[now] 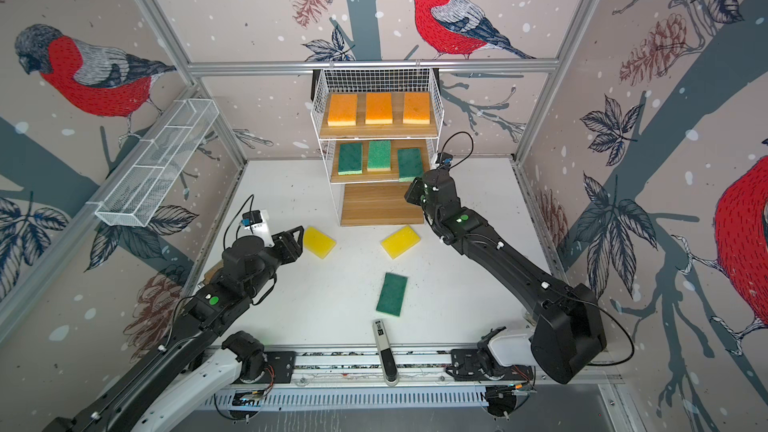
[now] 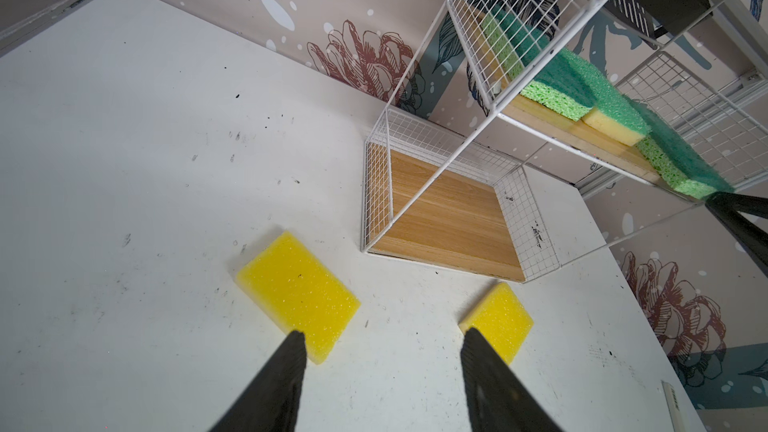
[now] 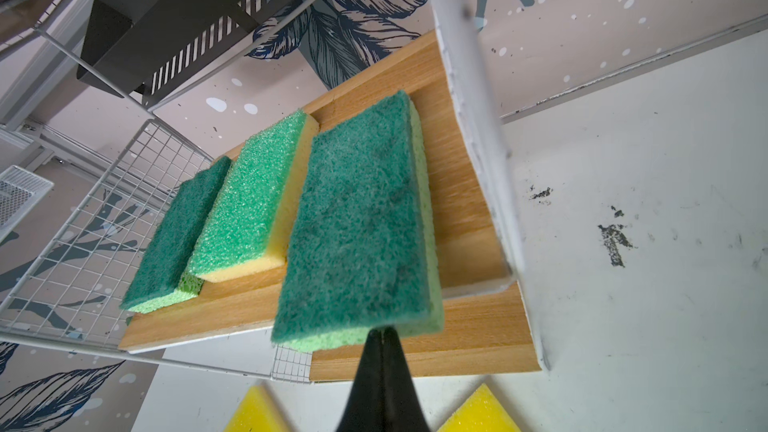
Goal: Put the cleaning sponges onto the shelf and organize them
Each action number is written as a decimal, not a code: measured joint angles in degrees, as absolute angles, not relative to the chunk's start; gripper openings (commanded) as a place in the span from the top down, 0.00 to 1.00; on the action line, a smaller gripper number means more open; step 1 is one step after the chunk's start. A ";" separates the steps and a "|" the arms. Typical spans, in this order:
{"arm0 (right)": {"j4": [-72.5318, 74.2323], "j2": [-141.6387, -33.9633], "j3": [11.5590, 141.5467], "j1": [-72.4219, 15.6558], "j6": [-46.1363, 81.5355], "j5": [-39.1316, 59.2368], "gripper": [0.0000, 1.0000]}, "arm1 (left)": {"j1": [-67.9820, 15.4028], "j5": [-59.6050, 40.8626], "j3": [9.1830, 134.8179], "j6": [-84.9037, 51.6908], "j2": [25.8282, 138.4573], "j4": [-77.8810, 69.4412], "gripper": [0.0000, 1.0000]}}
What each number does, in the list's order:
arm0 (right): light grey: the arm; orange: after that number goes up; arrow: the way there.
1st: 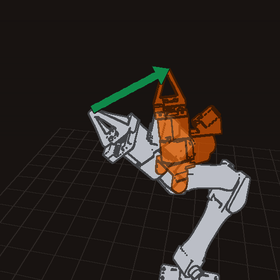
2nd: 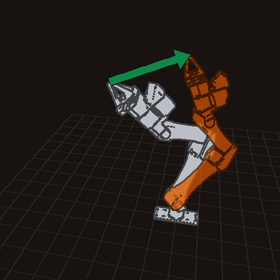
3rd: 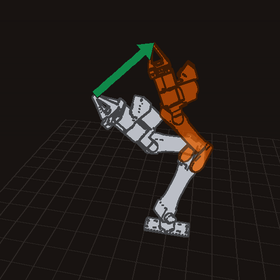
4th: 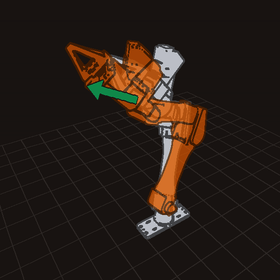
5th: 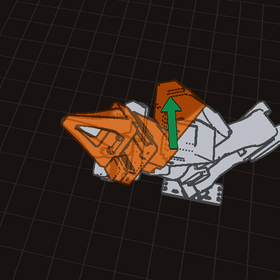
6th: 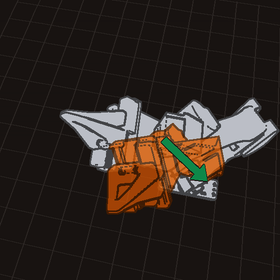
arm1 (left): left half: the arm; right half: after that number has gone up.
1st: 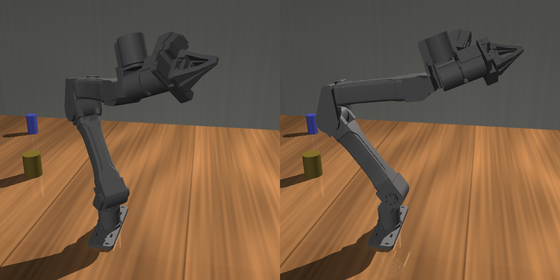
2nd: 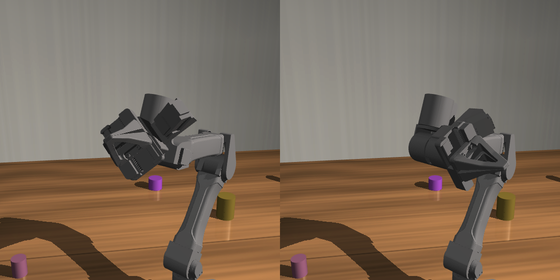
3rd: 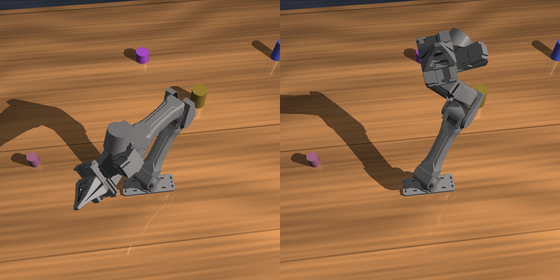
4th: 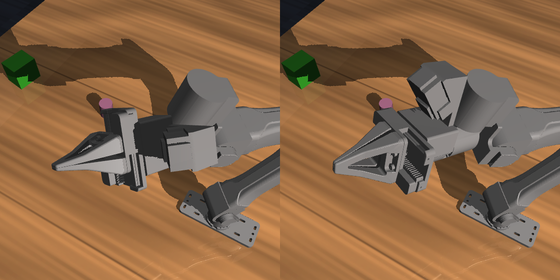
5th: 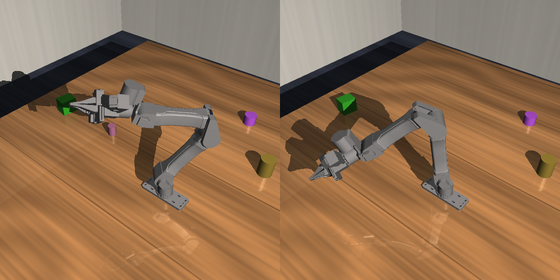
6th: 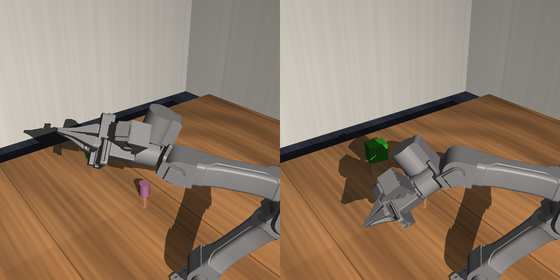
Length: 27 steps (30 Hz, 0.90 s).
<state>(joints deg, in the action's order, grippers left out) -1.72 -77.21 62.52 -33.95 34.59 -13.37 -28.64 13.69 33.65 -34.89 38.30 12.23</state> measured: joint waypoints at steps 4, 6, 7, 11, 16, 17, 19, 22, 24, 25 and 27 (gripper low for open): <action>-0.73 -77.21 62.52 -33.95 34.59 -13.54 0.97 | -28.64 13.69 33.34 -34.89 38.44 12.14 0.40; -0.43 -77.25 62.52 -33.95 34.59 -13.54 0.97 | -28.64 13.69 33.34 -34.92 38.57 12.10 0.39; -0.36 -77.38 62.52 -33.95 34.59 -13.54 0.97 | -28.64 13.69 33.34 -34.92 38.63 12.01 0.39; -0.12 -78.06 62.54 -33.95 34.59 -13.52 0.97 | -28.64 13.69 33.32 -34.92 38.79 11.84 0.39; 0.38 -78.74 62.89 -33.95 34.61 -13.47 0.97 | -28.64 13.72 33.23 -34.92 38.76 11.84 0.39; 0.43 -78.91 63.05 -33.95 34.61 -13.41 0.97 | -28.64 13.69 33.17 -34.92 38.79 11.84 0.39; 0.84 -79.15 63.20 -33.98 34.61 -13.26 0.97 | -28.64 13.69 33.06 -34.92 38.87 11.84 0.40; 1.26 -79.40 63.42 -33.98 34.63 -13.04 0.97 | -28.64 13.72 33.01 -34.92 39.03 11.81 0.39; 1.43 -79.53 63.44 -33.98 34.65 -13.02 0.97 | -28.64 13.69 33.01 -34.92 39.11 11.79 0.39; 1.58 -79.64 63.46 -34.00 34.65 -13.02 0.97 | -28.64 13.69 33.01 -34.92 39.18 11.73 0.39; 1.67 -79.92 63.55 -34.00 34.81 -12.97 0.97 | -28.64 13.69 32.97 -34.92 39.33 11.42 0.39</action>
<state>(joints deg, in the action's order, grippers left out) 1.67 -79.92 63.55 -34.00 34.81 -12.97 -28.64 13.69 32.97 -34.92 39.33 11.42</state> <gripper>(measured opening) 0.049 0.606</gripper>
